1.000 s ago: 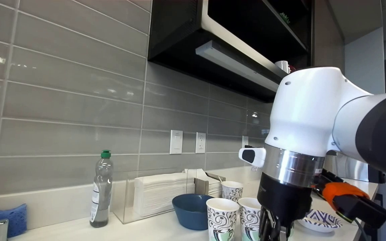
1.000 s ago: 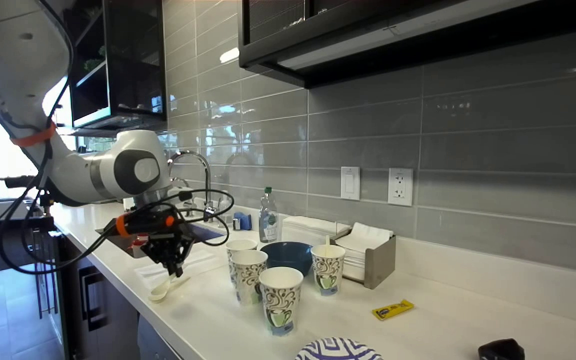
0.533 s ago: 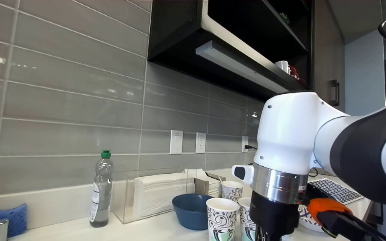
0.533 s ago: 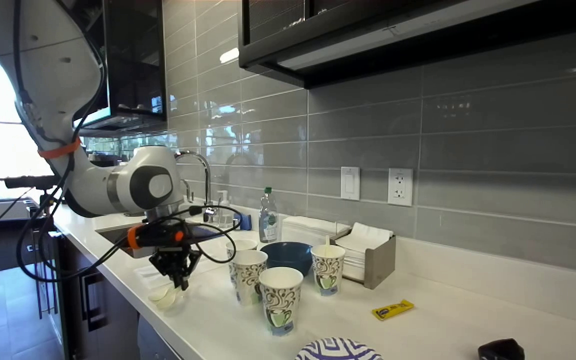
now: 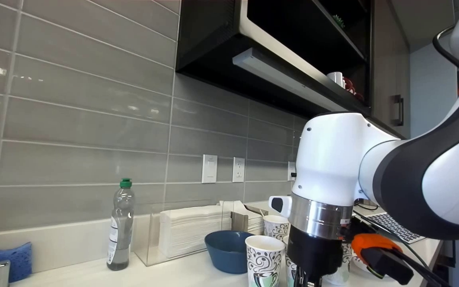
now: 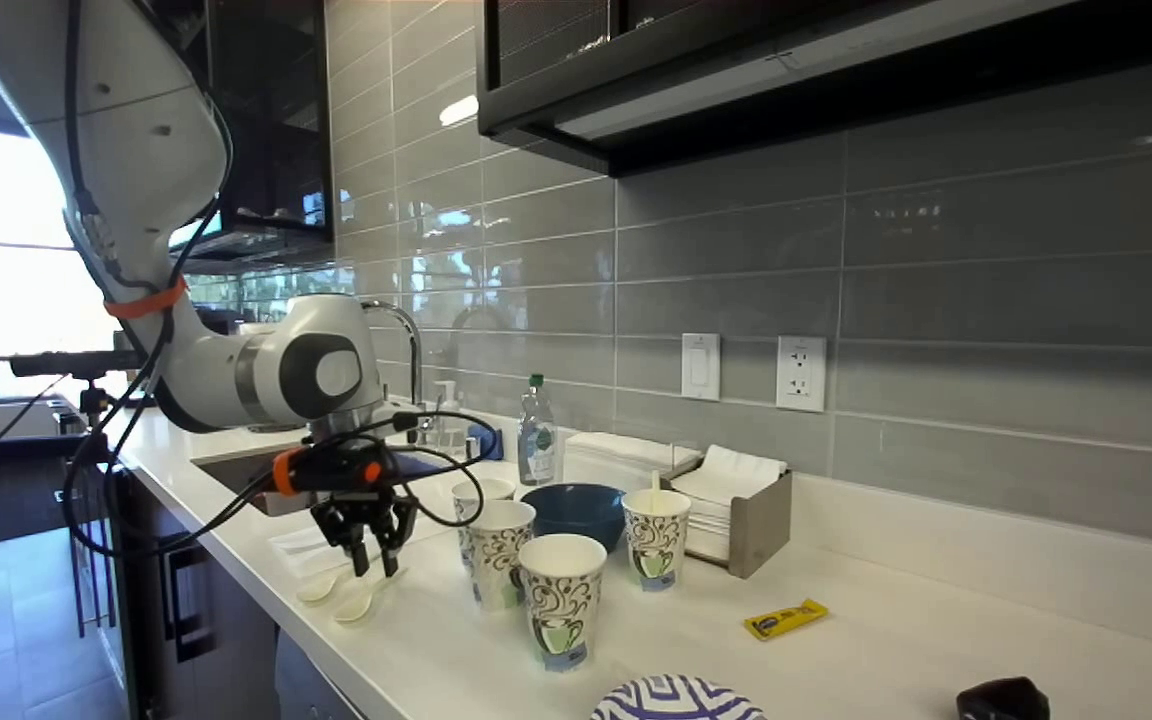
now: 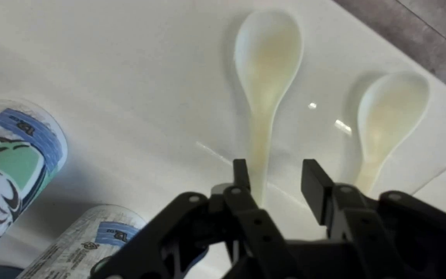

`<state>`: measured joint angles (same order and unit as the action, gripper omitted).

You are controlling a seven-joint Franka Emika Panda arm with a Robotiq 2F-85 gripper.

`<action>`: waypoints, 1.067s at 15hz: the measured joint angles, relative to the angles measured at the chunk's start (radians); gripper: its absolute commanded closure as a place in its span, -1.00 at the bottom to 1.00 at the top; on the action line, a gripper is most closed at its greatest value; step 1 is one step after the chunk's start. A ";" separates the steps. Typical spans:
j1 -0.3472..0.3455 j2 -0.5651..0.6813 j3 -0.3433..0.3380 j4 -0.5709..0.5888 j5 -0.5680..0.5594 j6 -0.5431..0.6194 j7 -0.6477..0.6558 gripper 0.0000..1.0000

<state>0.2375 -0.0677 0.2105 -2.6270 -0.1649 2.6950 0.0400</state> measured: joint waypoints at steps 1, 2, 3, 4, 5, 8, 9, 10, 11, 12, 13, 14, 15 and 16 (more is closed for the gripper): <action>0.000 -0.002 0.000 0.003 -0.002 -0.001 0.004 -0.61; 0.000 -0.006 0.001 0.005 -0.007 -0.004 0.010 -0.74; 0.000 -0.017 0.002 0.008 -0.013 -0.013 0.017 -0.90; 0.000 -0.034 0.006 0.011 -0.014 -0.031 0.022 -0.97; 0.002 -0.059 0.012 0.013 -0.013 -0.050 0.026 -1.00; 0.006 -0.176 0.040 0.014 -0.012 -0.156 0.063 -1.00; 0.008 -0.224 0.048 0.014 -0.008 -0.200 0.082 -1.00; 0.009 -0.273 0.055 0.014 -0.005 -0.244 0.105 -1.00; 0.009 -0.322 0.061 0.014 -0.002 -0.286 0.137 -1.00; 0.009 -0.367 0.065 0.014 0.002 -0.323 0.168 -1.00; 0.009 -0.408 0.067 0.014 0.007 -0.354 0.195 -1.00; 0.009 -0.445 0.068 0.014 0.011 -0.380 0.218 -1.00; 0.008 -0.477 0.068 0.014 0.017 -0.402 0.238 -1.00; 0.008 -0.504 0.068 0.014 0.021 -0.420 0.254 -1.00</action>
<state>0.2454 -0.5713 0.2790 -2.6127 -0.1436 2.2755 0.2943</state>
